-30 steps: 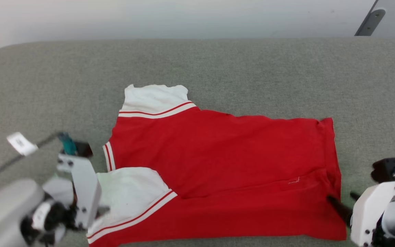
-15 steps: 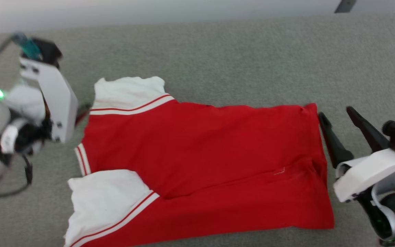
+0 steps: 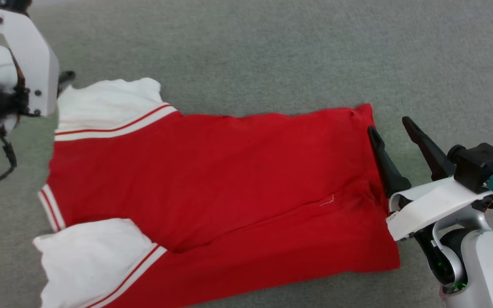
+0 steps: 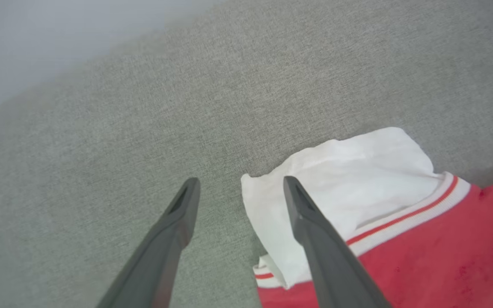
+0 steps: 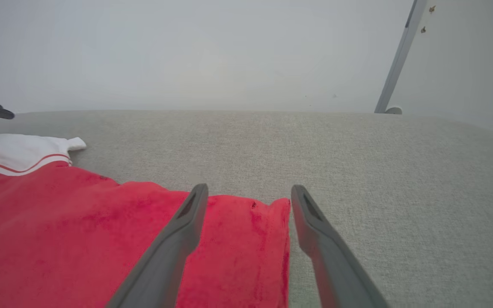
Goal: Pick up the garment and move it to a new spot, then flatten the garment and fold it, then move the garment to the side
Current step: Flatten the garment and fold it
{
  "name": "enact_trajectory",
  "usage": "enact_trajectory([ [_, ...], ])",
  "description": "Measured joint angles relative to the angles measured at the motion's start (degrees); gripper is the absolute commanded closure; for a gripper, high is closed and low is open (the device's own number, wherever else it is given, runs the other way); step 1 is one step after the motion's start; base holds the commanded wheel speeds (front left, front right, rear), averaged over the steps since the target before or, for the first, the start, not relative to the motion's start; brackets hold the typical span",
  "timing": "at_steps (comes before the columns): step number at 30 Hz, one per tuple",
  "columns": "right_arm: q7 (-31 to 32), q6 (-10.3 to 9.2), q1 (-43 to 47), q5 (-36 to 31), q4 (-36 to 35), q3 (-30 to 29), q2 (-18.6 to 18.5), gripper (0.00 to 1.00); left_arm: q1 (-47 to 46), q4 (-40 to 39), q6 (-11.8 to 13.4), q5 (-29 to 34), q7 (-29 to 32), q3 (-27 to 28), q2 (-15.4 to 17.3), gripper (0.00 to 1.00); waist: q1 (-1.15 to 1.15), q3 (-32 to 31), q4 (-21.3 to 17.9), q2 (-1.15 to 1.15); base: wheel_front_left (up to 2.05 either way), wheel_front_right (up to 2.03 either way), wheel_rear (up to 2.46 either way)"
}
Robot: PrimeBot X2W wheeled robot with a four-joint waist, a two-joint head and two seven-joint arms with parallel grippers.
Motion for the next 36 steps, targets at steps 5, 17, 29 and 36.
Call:
enact_trajectory([
  [5, -0.97, 0.0, -0.55, 0.01, 0.82, -0.04, 0.09, 0.0, -1.08, 5.81, -1.38, -1.75, 3.71, -0.38, -2.0, 0.0, 0.0, 1.95, -1.67, 0.0, 0.0, 0.0, 0.0],
  [17, -0.07, 0.0, -1.88, -0.07, 1.11, -0.74, 0.45, 0.0, -2.71, 12.82, -0.47, -3.25, 10.63, -1.35, -4.91, 0.85, 0.0, 3.52, -2.09, 0.0, 0.0, 0.0, 0.0],
  [29, 14.27, 0.0, -8.3, 0.86, 3.96, -2.82, 1.88, 0.0, -3.03, 14.86, -0.66, -4.41, 8.49, -0.69, -6.91, 1.0, 0.0, 4.28, -1.14, 0.0, 0.0, 0.0, 0.0],
  [36, 26.99, 0.0, -16.63, 0.83, 12.83, -4.66, 2.4, 0.0, -4.64, 15.74, -1.6, -3.81, 7.75, -1.1, -8.9, 1.0, 0.0, 5.04, 0.42, 0.0, 0.0, 0.0, 0.0],
])
